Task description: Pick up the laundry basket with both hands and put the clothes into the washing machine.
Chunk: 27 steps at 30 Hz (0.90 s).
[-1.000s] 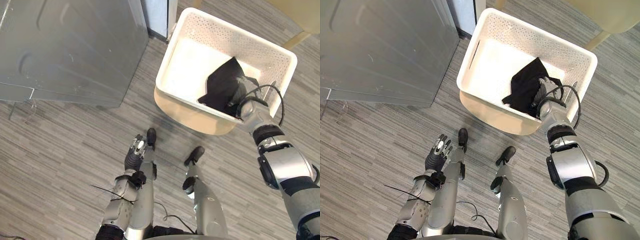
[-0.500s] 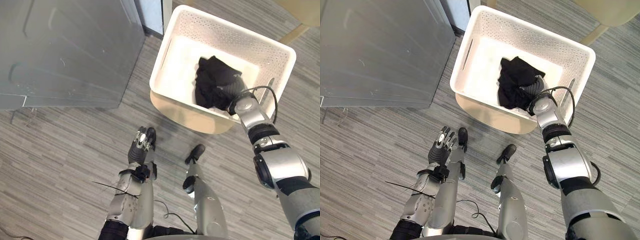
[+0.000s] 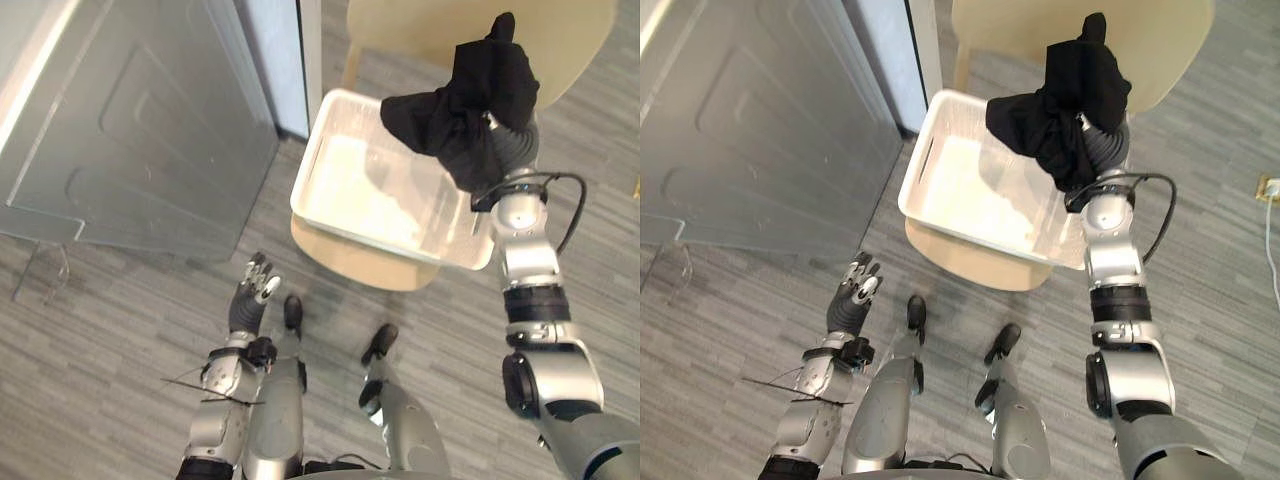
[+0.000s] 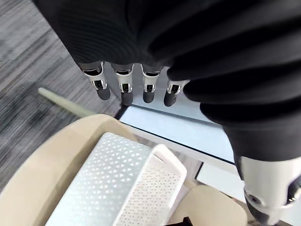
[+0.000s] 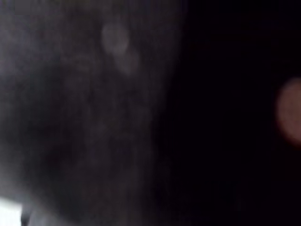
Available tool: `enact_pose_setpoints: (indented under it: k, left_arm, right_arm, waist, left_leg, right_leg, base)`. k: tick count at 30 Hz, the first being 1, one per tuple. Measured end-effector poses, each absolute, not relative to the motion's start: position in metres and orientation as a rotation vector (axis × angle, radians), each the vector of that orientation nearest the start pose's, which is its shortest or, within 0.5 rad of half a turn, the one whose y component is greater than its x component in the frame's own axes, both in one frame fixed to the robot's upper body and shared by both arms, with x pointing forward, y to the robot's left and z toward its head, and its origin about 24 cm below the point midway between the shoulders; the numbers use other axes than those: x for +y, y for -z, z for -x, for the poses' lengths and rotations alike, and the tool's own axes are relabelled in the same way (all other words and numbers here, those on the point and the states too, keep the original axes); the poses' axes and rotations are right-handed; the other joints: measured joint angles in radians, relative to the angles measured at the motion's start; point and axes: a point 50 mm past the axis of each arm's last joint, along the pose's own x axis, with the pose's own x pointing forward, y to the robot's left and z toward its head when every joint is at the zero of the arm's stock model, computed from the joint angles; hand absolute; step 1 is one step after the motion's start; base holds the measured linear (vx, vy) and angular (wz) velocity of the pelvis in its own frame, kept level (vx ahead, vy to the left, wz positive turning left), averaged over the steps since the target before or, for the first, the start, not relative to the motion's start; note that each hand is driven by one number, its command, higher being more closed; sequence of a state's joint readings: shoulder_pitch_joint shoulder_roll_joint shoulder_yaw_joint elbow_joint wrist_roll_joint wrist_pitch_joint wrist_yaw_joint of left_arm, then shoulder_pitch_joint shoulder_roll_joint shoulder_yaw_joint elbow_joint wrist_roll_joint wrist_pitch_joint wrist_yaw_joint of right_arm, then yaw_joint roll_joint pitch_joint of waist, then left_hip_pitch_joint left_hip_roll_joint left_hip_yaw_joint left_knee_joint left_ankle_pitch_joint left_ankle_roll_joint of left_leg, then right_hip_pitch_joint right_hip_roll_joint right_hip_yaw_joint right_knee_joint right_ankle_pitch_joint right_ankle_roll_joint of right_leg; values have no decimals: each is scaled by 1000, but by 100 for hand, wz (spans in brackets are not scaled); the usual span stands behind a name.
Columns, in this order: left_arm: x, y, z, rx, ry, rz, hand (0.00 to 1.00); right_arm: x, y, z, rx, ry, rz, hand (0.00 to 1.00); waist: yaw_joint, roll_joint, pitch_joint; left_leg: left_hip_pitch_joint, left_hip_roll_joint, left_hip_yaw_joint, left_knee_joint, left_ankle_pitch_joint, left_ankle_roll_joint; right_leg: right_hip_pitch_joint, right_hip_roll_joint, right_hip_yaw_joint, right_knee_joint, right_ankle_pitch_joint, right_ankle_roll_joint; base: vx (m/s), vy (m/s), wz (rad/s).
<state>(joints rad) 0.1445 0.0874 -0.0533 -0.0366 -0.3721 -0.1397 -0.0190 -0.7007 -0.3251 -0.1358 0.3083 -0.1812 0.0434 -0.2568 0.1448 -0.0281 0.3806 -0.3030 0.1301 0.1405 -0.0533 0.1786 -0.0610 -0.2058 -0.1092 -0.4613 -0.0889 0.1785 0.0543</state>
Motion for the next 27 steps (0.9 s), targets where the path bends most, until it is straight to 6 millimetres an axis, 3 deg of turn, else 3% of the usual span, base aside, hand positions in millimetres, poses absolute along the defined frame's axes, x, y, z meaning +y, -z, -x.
enact_pose_setpoints:
  k: [6,10,12,15,18,22,27]
  left_arm:
    - [167,-68,-226,-197,44,123,0]
    - [144,-104,-247,-353,183,-51,0]
    - [125,-130,-263,-460,286,-182,0]
    - [102,-161,-286,-589,397,-373,0]
    - [93,-186,-304,-664,450,-504,0]
    - [87,-210,-317,-719,478,-613,0]
    - [75,-234,-318,-803,511,-680,0]
  right_arm:
    - [-198,-204,-337,-512,299,363,100]
    - [-182,-217,-321,-631,187,327,100]
    - [-170,-224,-316,-683,103,310,100]
    - [-160,-234,-310,-735,0,300,100]
    - [-154,-247,-308,-780,-70,290,100]
    - [-146,-269,-307,-846,-168,290,100]
    - [-145,-285,-303,-884,-248,259,100]
  waist:
    - [-22,-14,-97]
    - [-41,-29,-109]
    - [-67,-33,-111]
    - [-81,-37,-109]
    - [-113,-43,-106]
    - [-137,-60,-88]
    - [-159,-60,-35]
  left_leg:
    - [62,-4,19,-27,-4,-5]
    - [81,-4,41,-37,-4,-5]
    - [82,-4,46,-36,-4,-6]
    - [69,-4,62,-32,-4,-5]
    - [22,-3,72,-8,0,0]
    - [-25,1,98,34,-8,10]
    - [-62,5,108,70,-22,11]
  right_leg:
    - [45,-2,8,-3,-13,10]
    - [45,-5,25,2,-12,9]
    - [40,-11,28,8,-11,9]
    - [7,-14,54,30,-8,6]
    - [-38,-13,64,37,5,2]
    - [-83,-14,96,37,22,3]
    - [-115,-18,109,53,25,3]
  base:
    - [60,19,-2]
    - [23,18,-15]
    - [13,26,-7]
    - [13,20,-19]
    - [4,-2,-13]
    - [-14,6,-20]
    - [-17,14,-6]
